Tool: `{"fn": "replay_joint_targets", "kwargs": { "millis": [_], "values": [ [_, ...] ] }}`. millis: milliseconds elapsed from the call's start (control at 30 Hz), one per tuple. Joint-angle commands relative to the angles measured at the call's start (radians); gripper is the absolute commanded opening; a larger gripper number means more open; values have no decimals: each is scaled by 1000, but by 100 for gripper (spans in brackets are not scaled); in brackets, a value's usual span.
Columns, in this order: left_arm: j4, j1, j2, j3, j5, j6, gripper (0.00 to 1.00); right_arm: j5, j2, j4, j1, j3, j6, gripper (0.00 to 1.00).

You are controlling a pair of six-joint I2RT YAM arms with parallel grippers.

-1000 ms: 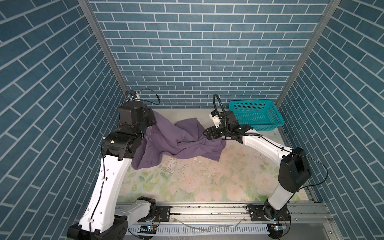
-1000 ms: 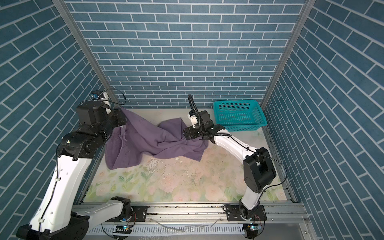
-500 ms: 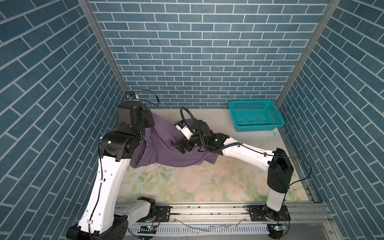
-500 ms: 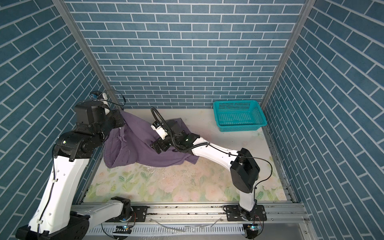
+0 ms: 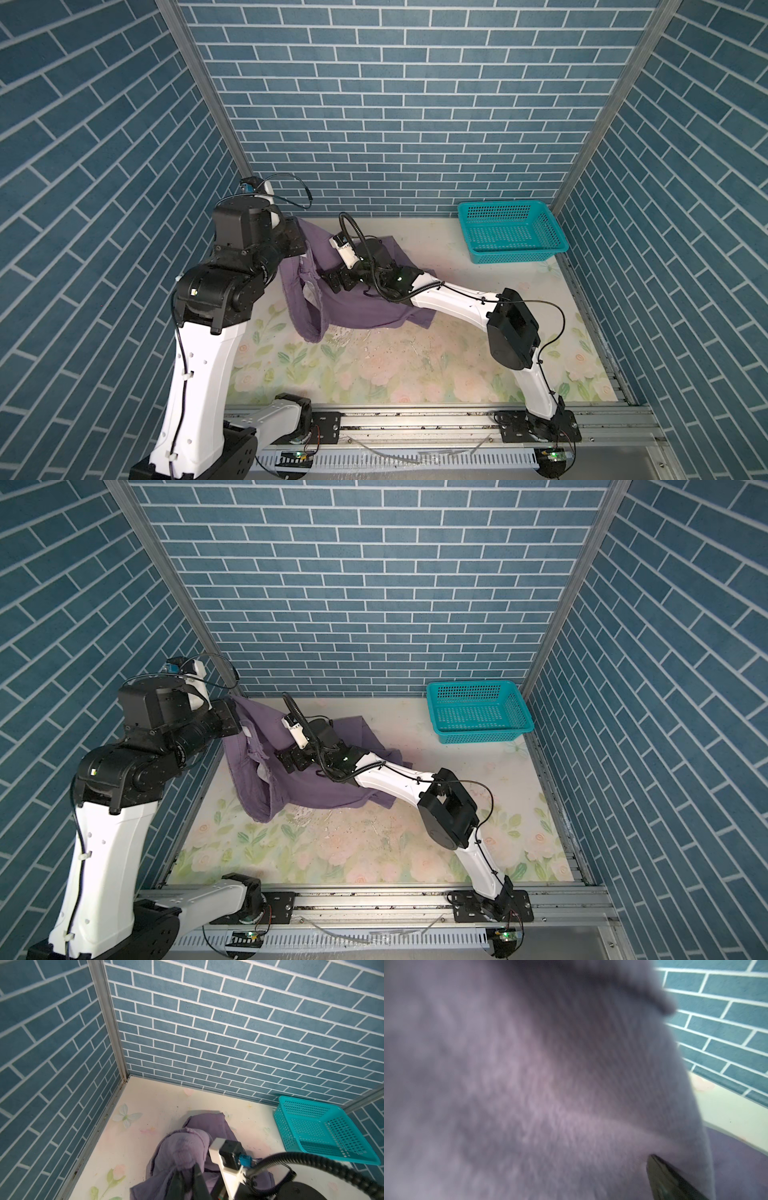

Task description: Fold and stack the trousers

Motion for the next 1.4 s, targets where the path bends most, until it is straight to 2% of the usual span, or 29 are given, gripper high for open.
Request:
{"fn": "replay_joint_targets", "kwargs": {
  "millis": [0, 100, 167, 200, 333, 533, 767, 933, 1067, 1233, 1367],
  "values": [
    [17, 4, -39, 38, 83, -30, 0, 144, 27, 47, -9, 87, 48, 86],
    [9, 5, -67, 44, 69, -32, 0, 255, 27, -2, -34, 91, 68, 61],
    [-3, 4, -88, 58, 45, -30, 0, 263, 14, -19, -63, 61, 99, 32],
    [-17, 4, -90, 71, 38, -28, 0, 244, 8, -26, -80, 46, 118, 23],
    [-77, 4, -83, 137, 11, -4, 0, 204, -29, -46, -135, -30, 184, 0],
    [-75, 4, -105, 104, -63, 5, 0, 262, -171, -8, -191, -253, 152, 0],
    [-41, 4, -88, 100, -39, 7, 0, 344, -376, -8, -253, -449, 121, 0],
    [3, 4, -41, 73, 70, -18, 0, 395, -538, -28, -254, -463, -54, 0],
    [29, 5, -1, 86, 129, -28, 0, 454, -629, -133, -254, -416, -197, 0],
    [35, 6, 44, 143, 182, -29, 0, 539, -775, -184, -249, -405, -315, 0],
    [61, 4, 60, 170, 224, -37, 0, 561, -898, -145, -221, -373, -381, 0]
  ]
}}
